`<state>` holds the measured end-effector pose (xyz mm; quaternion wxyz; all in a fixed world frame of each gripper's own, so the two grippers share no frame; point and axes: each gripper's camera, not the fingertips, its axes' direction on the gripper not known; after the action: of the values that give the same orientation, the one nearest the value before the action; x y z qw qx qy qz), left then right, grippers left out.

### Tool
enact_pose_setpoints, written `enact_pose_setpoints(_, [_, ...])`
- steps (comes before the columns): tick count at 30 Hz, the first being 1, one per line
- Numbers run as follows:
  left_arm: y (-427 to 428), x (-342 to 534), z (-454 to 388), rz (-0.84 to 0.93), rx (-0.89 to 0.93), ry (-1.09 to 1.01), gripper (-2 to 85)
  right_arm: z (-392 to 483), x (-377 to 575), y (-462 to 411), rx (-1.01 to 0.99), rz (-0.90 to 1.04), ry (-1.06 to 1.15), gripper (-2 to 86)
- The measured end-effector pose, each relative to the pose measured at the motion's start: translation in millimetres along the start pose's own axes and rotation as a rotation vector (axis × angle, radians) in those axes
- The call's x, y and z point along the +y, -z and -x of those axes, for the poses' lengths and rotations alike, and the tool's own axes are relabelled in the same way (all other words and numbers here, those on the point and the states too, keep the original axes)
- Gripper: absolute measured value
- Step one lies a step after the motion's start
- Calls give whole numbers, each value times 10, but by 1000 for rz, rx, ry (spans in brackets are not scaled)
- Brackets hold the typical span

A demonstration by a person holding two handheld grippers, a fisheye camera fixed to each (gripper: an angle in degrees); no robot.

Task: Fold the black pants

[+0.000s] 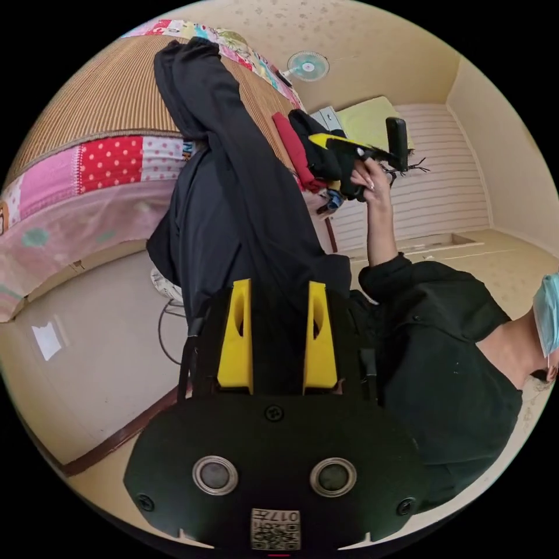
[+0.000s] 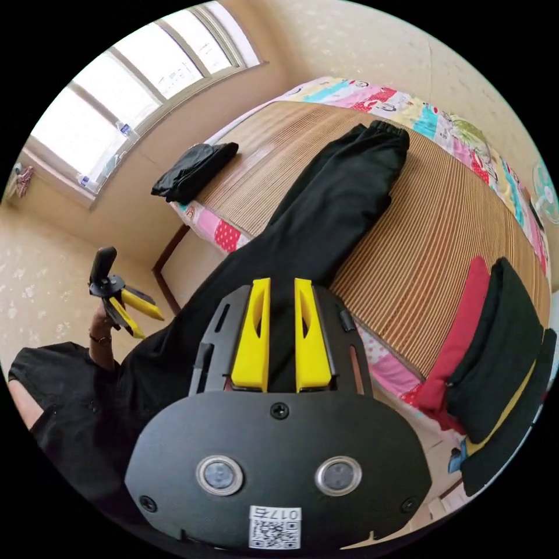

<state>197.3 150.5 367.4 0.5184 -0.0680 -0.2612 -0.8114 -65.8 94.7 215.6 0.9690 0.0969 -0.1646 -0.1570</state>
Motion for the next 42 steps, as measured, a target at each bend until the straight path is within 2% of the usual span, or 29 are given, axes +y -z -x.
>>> enact_pose_setpoints(4, [119,122,-50,-194,54,-40,131,-208,-1294,-864,78,-108,-121,92])
enact_pose_setpoints(8, [72,194,-142,-274,79,-58,124,-442,-2135,-1887,119,-87,-257,106])
enact_pose_setpoints(14, [-147,211,-139,-282,151,-79,122,-478,-2446,-2708,294,-80,-309,102])
enact_pose_setpoints(19, [-232,220,60,-282,282,-58,120,-113,-2401,-2638,465,-218,-223,35])
enact_pose_setpoints(22, [-197,248,85,-292,271,-52,117,147,-2383,-2343,493,-357,-197,23])
enact_pose_setpoints(25, [-161,256,121,-310,274,-35,116,313,-2405,-2181,400,-422,-144,19])
enact_pose_setpoints(27, [-147,236,127,-317,286,-32,116,353,-2453,-2234,333,-398,-89,19])
enact_pose_setpoints(29, [-149,196,112,-311,281,-30,116,194,-2576,-2540,244,-222,-84,22])
enact_pose_setpoints(31, [-178,122,90,-287,263,-21,118,-40,-2569,-2720,235,-99,-171,28])
enact_pose_setpoints(33, [-202,74,81,-277,257,-10,126,-175,-2400,-2587,188,-143,-203,38])
enact_pose_setpoints(36, [-239,5,51,-276,250,-2,136,-216,-2017,-2119,81,-218,-188,45])
enact_pose_setpoints(38, [-271,-51,28,-274,238,1,137,-128,-1488,-1640,25,-263,-94,54])
enact_pose_setpoints(42, [-297,-197,-52,-315,168,2,137,-149,-474,-1034,-23,-258,-21,66])
